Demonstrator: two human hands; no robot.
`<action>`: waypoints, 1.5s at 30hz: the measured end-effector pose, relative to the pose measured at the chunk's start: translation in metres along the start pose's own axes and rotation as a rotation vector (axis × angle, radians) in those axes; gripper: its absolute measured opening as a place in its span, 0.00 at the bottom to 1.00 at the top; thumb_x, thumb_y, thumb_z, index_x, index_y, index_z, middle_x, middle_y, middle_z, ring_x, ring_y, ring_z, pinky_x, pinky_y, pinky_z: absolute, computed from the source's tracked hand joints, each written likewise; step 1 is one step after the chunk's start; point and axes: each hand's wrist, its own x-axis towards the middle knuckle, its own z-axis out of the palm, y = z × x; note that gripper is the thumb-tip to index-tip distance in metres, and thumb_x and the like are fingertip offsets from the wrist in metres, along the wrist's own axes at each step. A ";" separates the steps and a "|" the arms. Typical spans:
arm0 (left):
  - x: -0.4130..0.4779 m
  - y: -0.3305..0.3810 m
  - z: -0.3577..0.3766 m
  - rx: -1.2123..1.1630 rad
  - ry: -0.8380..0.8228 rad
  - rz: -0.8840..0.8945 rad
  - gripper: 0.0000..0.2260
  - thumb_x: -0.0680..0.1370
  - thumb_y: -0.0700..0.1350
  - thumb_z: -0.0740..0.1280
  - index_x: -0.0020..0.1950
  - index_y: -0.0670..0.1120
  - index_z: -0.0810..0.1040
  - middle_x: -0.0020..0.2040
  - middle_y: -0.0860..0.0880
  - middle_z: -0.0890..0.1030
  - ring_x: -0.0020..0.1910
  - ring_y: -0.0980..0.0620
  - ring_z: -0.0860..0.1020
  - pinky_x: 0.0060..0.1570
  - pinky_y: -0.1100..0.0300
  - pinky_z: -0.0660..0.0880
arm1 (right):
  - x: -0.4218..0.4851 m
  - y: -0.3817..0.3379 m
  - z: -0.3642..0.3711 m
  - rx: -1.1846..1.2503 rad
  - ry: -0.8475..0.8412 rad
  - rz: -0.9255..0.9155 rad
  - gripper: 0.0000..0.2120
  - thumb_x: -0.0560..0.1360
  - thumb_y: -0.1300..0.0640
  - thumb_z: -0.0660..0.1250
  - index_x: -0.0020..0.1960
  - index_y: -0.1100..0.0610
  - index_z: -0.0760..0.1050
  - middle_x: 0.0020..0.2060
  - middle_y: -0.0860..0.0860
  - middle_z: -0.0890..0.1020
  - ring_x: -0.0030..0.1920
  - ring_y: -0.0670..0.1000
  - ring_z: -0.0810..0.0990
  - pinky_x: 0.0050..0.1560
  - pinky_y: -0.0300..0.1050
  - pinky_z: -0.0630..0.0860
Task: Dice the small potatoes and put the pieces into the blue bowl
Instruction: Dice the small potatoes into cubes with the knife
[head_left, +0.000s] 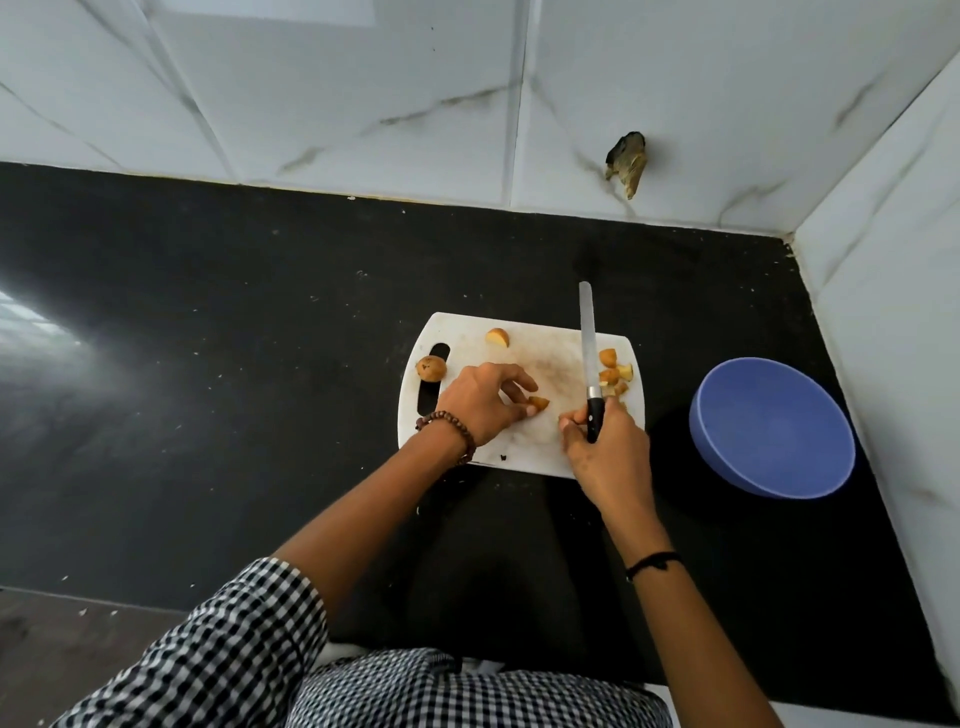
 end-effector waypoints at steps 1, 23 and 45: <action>0.000 0.001 0.000 0.010 -0.008 0.003 0.11 0.73 0.50 0.73 0.54 0.51 0.81 0.46 0.54 0.83 0.45 0.57 0.80 0.51 0.54 0.79 | -0.005 0.002 -0.001 0.001 -0.014 -0.004 0.07 0.80 0.53 0.68 0.52 0.55 0.74 0.42 0.47 0.79 0.41 0.45 0.78 0.38 0.34 0.70; -0.006 0.010 0.009 0.085 0.117 -0.080 0.08 0.73 0.46 0.73 0.51 0.48 0.85 0.48 0.53 0.84 0.44 0.56 0.80 0.46 0.58 0.80 | -0.056 0.003 0.004 -0.017 -0.157 0.020 0.19 0.84 0.43 0.53 0.52 0.56 0.74 0.37 0.51 0.78 0.34 0.46 0.75 0.29 0.36 0.66; 0.003 0.012 0.012 0.154 0.112 -0.007 0.08 0.75 0.43 0.71 0.52 0.44 0.85 0.47 0.48 0.85 0.45 0.52 0.80 0.50 0.59 0.79 | -0.058 -0.010 0.024 -0.524 -0.126 -0.029 0.18 0.86 0.45 0.46 0.58 0.58 0.66 0.42 0.53 0.78 0.40 0.54 0.78 0.38 0.47 0.71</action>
